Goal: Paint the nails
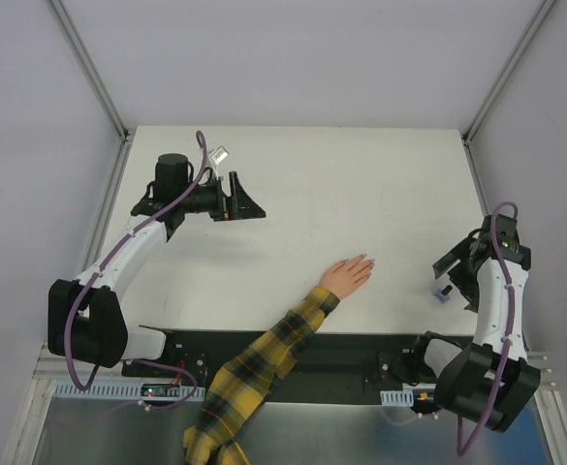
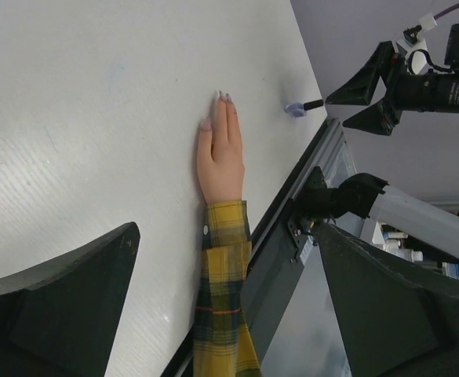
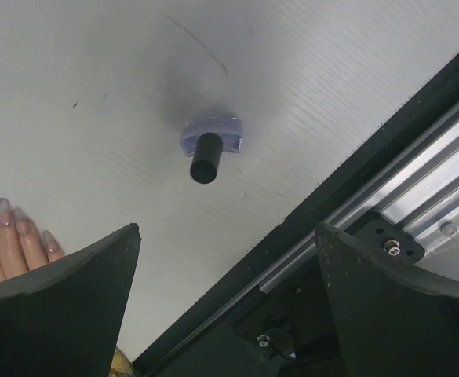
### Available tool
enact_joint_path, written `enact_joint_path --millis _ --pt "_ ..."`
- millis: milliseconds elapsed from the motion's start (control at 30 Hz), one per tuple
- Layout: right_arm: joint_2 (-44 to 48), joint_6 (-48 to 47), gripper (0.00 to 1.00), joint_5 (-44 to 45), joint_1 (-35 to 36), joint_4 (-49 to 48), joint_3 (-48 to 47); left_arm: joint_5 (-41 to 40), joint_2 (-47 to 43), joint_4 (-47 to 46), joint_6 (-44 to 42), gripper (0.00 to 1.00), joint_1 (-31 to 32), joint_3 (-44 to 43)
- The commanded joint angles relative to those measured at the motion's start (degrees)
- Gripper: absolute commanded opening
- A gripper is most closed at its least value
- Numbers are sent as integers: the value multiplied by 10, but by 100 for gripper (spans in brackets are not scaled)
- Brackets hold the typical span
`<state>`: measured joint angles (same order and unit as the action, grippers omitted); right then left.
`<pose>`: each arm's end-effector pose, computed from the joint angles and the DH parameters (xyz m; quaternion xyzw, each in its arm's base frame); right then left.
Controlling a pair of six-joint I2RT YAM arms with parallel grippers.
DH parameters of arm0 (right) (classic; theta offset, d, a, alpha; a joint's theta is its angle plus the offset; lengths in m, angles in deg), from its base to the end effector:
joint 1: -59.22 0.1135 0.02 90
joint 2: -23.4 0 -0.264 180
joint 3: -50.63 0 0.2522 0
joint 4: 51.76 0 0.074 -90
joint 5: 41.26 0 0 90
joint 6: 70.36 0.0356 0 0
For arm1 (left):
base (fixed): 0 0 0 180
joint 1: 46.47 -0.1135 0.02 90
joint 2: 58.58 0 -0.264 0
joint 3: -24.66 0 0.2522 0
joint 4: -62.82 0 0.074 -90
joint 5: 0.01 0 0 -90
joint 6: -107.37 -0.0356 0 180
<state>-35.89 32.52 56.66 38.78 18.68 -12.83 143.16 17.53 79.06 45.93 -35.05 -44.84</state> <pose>0.1676 -0.0677 0.2588 0.2935 0.9312 -0.0810 0.2002 0.2835 -0.0863 0.3037 0.1337 0.7736 -0.5195 0.3373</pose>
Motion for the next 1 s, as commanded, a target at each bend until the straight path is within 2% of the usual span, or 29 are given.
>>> enact_joint_path --millis 0,200,267,433,667,967 --pt "0 9 96 -15 -63 -18 26 29 8 -9 12 96 26 -9" --pt "-37 -43 96 -59 -88 -54 24 33 25 -5 7 95 58 -15" --pt "-45 -63 92 -74 -88 -66 22 34 32 -5 6 95 63 -17" --pt "-64 -54 88 -74 -88 -70 27 35 39 -2 4 95 73 -19" --pt "-103 -18 72 -52 -83 -82 31 32 37 3 -2 95 75 -18" --pt "-138 -16 67 -11 -45 -80 21 30 38 6 -3 94 75 -17"
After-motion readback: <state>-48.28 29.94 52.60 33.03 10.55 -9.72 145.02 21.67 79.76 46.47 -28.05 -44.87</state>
